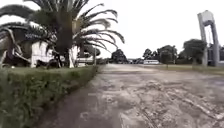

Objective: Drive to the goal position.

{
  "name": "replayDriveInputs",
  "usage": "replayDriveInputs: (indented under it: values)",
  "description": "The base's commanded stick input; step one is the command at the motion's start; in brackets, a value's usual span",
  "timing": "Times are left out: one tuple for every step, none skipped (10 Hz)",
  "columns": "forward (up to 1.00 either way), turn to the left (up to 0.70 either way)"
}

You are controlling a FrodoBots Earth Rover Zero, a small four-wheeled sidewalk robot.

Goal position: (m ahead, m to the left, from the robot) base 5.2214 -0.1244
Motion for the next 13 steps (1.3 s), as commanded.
replayDriveInputs:
  values:
    - [0.5,0.0]
    - [0.5,0.0]
    - [0.5,0.0]
    - [0.5,0.0]
    - [0.5,0.0]
    - [0.5,0.0]
    - [0.5,0.0]
    - [0.5,0.0]
    - [0.5,0.0]
    - [0.5,0.0]
    - [0.5,0.0]
    - [0.5,0.0]
    - [0.5,0.0]
